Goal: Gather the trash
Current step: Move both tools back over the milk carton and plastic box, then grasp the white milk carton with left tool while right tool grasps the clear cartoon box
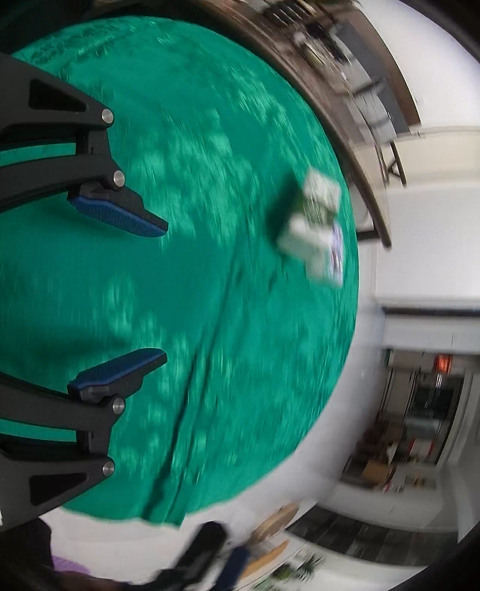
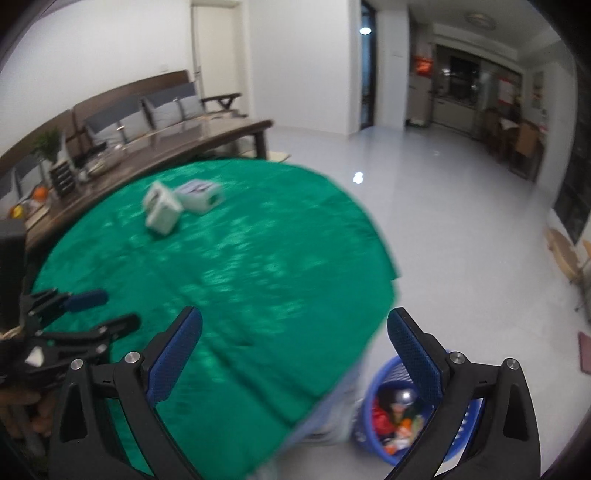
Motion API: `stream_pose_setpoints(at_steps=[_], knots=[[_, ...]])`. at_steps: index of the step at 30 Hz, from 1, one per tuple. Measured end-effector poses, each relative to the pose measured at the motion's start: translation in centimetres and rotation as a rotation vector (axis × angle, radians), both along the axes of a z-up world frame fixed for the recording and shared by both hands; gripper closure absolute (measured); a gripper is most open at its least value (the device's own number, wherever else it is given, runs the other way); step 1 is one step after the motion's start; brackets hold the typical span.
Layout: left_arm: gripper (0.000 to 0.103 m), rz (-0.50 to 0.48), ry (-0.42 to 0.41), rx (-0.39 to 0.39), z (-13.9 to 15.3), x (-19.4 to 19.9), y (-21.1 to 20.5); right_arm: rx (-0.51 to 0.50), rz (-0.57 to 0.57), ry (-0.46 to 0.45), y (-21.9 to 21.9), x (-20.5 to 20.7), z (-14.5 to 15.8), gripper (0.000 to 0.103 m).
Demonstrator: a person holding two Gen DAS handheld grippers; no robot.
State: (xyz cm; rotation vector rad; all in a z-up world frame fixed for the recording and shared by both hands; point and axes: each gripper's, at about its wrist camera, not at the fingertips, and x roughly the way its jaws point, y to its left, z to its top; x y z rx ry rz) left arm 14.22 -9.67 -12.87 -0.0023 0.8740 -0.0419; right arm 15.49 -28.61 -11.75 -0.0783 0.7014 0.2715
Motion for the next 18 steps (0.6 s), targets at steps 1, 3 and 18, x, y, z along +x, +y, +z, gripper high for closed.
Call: stream_pose_setpoints(at_steps=[1,3,18], knots=[[0.039,0.014,-0.002,0.001,-0.2,0.0,0.8,-0.003,0.018,0.01,1.0,0.1,-0.5,0.002],[0.039,0.045,-0.006,0.016,-0.6,-0.3,2.0,-0.032,0.033,0.011,2.7,0.5,-1.1,0.002],[0.027,0.055,0.034,-0.008,-1.8,-0.4,4.7,-0.13,0.089,0.131,7.3,3.2,-5.3,0.002]])
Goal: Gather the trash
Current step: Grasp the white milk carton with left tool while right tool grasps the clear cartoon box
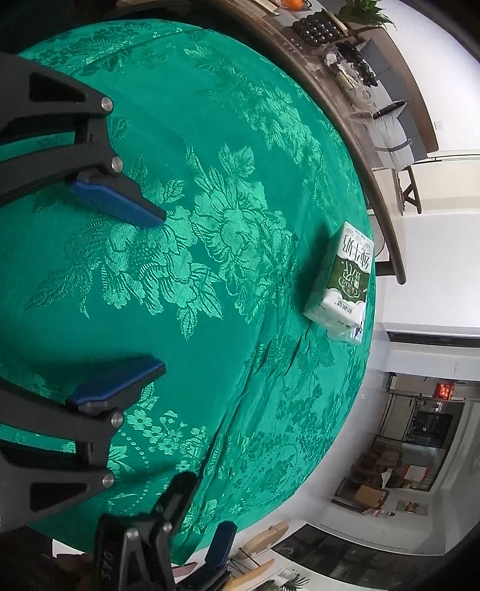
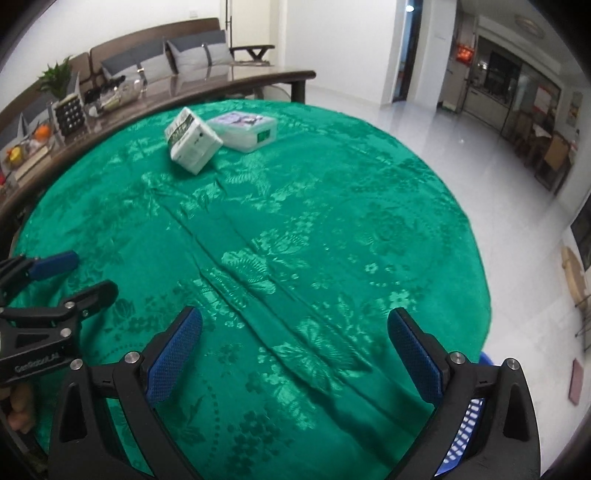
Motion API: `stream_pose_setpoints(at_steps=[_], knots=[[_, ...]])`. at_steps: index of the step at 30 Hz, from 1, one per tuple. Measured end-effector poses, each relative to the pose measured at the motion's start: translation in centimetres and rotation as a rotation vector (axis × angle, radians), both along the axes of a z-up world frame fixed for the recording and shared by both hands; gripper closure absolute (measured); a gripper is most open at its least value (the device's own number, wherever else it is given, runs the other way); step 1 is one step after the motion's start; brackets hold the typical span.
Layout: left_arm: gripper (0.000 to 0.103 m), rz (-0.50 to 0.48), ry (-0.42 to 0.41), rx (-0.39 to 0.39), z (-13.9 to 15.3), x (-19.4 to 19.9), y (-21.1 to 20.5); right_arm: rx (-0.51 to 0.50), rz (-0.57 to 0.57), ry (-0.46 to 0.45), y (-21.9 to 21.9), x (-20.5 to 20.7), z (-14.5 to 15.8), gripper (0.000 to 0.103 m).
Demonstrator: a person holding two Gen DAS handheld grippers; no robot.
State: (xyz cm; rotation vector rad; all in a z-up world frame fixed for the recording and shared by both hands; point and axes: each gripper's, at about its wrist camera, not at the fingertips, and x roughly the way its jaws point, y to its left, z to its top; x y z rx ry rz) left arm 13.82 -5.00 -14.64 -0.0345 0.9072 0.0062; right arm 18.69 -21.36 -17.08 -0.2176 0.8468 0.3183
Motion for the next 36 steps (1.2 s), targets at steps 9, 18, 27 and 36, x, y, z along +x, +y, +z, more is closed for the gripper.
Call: stream_pose_setpoints(at_steps=[9,18,27,36], knots=[[0.027,0.062,-0.092,-0.269,6.4,7.6,3.1,-0.019,0.05,0.03,1.6,-0.4,-1.4,0.001],[0.027,0.216,0.071,-0.423,2.8,17.9,5.2,0.009,0.06,0.037,1.6,-0.3,-1.6,0.001],[0.052,0.242,0.071,-0.356,1.6,17.4,5.0,0.017,0.074,0.039,1.5,-0.2,-1.7,0.0],[0.053,0.001,0.091,-0.145,2.4,9.1,6.4,0.015,0.072,0.042,1.6,-0.2,-1.6,0.0]])
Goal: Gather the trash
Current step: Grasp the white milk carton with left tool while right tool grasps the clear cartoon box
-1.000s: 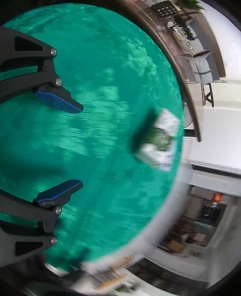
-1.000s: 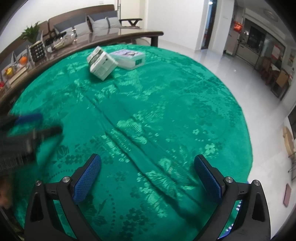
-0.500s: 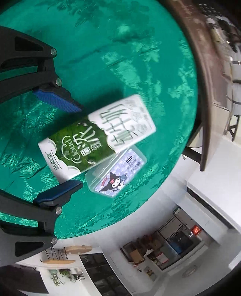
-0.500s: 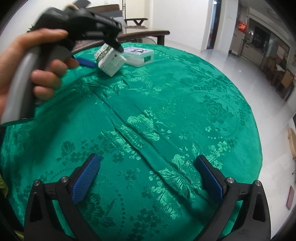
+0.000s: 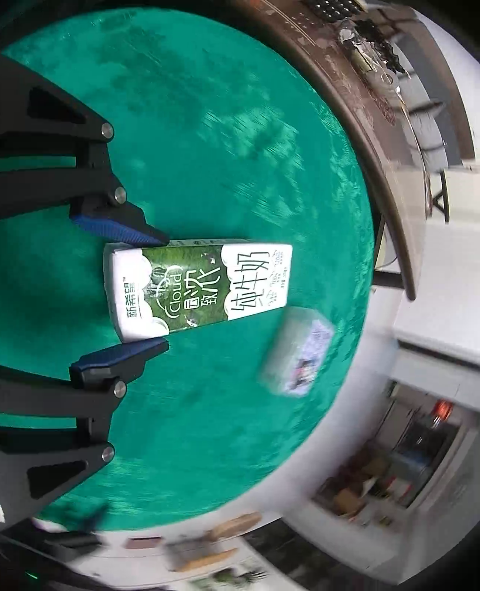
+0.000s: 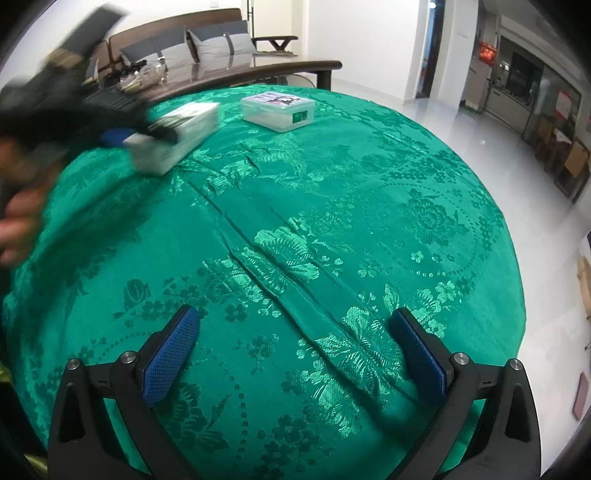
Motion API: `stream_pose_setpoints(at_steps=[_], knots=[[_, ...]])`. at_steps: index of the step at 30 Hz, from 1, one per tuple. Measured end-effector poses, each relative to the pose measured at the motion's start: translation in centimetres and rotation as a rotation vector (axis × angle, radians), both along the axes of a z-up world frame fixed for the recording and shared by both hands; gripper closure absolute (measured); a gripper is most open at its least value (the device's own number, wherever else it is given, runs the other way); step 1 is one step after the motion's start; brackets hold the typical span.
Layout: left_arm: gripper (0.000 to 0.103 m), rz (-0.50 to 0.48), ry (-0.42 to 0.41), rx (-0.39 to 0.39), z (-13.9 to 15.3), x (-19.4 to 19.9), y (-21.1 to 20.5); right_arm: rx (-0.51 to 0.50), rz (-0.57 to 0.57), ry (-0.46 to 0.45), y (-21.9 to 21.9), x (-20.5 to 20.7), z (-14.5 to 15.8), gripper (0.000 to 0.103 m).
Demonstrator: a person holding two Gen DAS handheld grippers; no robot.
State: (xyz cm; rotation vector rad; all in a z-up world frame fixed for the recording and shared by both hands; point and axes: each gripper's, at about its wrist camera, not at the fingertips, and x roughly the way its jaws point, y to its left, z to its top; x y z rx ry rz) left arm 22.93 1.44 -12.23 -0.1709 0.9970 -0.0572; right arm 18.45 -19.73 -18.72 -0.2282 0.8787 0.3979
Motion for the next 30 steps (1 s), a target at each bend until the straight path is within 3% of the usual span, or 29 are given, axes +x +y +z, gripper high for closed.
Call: stream_pose_setpoints(at_steps=[3,7,11,12,14,18,23,30], knots=[[0.052,-0.042,-0.021,0.014,-0.5,-1.8,0.3,-0.001,-0.012,0.002,0.1,-0.1,0.0,0.0],[0.029,-0.056,-0.034,0.087,-1.7,-2.2,-0.2,-0.008,-0.02,0.012,0.2,-0.3,0.1,0.001],[0.028,-0.045,-0.05,0.145,-2.8,-1.7,-0.3,-0.038,0.006,-0.017,0.3,-1.3,1.0,0.001],[0.024,-0.044,-0.048,0.16,-2.9,-1.6,-0.4,-0.044,0.023,-0.034,0.4,-1.3,1.4,0.001],[0.022,-0.03,-0.049,0.146,-2.9,-1.4,-0.1,-0.071,0.058,-0.07,0.7,-0.5,2.1,0.001],[0.012,-0.011,-0.072,0.157,-3.2,-1.5,0.0,-0.098,0.087,-0.072,1.5,4.5,2.8,0.001],[0.009,-0.007,-0.07,0.159,-3.2,-1.4,-0.1,-0.059,0.16,0.083,3.6,13.5,0.1,0.0],[0.007,-0.009,-0.066,0.156,-3.3,-1.0,-0.1,-0.028,0.216,0.076,8.1,21.4,0.0,0.001]])
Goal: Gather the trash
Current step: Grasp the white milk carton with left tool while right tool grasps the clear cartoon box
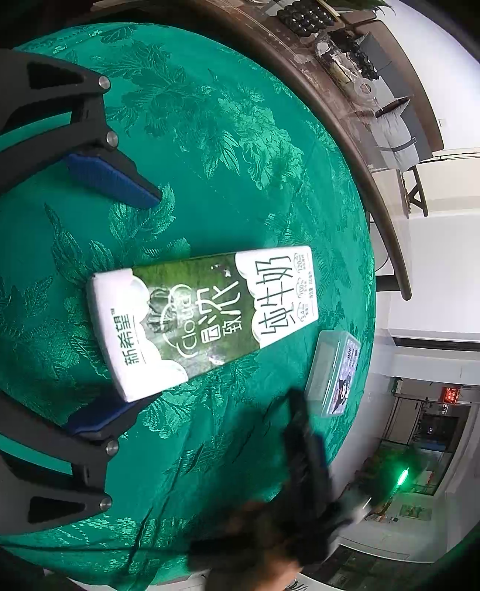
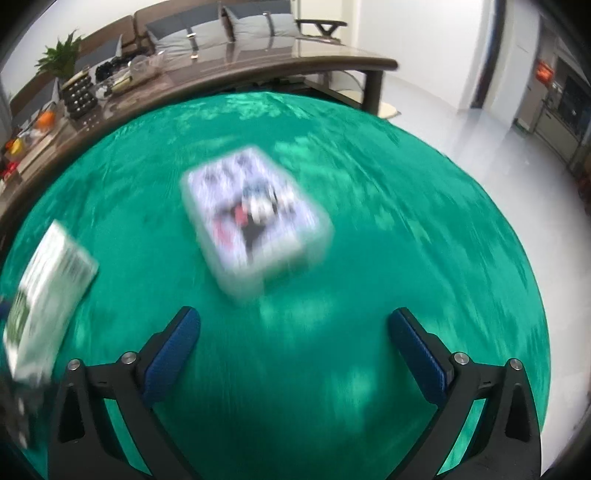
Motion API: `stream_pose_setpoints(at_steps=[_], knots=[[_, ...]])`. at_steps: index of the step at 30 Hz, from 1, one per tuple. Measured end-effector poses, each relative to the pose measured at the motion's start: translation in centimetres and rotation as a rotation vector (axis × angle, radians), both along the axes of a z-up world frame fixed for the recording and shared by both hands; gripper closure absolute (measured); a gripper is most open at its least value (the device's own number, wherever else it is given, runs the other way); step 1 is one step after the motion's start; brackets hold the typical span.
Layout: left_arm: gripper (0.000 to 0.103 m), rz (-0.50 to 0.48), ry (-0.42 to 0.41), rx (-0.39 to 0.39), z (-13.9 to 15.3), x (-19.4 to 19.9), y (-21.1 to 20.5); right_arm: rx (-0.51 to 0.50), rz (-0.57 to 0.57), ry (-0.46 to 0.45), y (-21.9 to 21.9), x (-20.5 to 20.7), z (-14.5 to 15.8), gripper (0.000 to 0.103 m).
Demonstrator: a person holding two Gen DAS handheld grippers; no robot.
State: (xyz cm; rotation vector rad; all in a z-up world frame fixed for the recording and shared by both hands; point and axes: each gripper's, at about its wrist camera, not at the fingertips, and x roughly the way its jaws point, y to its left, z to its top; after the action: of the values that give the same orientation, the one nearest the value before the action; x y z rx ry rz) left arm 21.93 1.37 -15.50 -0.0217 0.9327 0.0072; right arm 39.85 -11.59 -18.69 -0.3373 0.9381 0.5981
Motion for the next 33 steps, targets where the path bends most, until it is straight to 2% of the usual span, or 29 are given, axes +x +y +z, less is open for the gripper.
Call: stream_pose_setpoints(at_steps=[3,4,5,6,12,18,20,24,28,30,32,33], knots=[[0.007,0.0,0.0,-0.001,0.0,0.0,0.0,0.007,0.033,-0.02,2.0,1.4,0.4,0.001],[0.007,0.0,0.0,0.0,0.0,0.0,0.0,0.019,0.041,-0.026,2.4,1.6,0.5,0.004],[0.007,0.0,0.0,0.0,0.0,0.0,0.0,0.04,0.055,-0.02,2.7,1.7,0.7,0.026],[0.007,0.0,0.0,0.0,0.0,0.0,0.0,0.051,0.059,-0.007,2.8,1.8,0.8,0.029],[0.007,0.0,0.0,0.0,0.0,0.0,0.0,0.025,-0.069,-0.028,-0.6,-1.4,1.8,0.029],[0.007,-0.003,0.001,-0.002,0.0,0.1,0.0,-0.035,-0.239,-0.004,-6.7,-9.8,1.7,0.029],[0.007,-0.009,0.004,-0.009,0.0,0.1,0.2,-0.012,-0.274,0.006,-7.7,-12.9,1.6,0.034],[0.007,0.009,-0.015,-0.08,0.4,-0.2,1.6,0.047,-0.274,-0.004,-7.9,-18.1,1.6,0.035],[0.008,0.032,-0.009,-0.132,0.8,-1.2,3.2,-0.003,-0.179,-0.01,-6.3,-20.8,1.8,0.034],[0.008,0.01,0.01,-0.143,0.9,-1.5,3.4,0.032,-0.168,0.008,-6.8,-21.0,2.3,0.029],[0.007,-0.028,0.015,-0.148,1.1,-1.6,3.0,0.093,-0.185,0.037,-7.8,-20.7,2.8,0.017],[0.007,-0.045,0.006,-0.141,1.4,-1.7,2.7,0.107,-0.199,0.033,-8.5,-20.6,3.1,0.016]])
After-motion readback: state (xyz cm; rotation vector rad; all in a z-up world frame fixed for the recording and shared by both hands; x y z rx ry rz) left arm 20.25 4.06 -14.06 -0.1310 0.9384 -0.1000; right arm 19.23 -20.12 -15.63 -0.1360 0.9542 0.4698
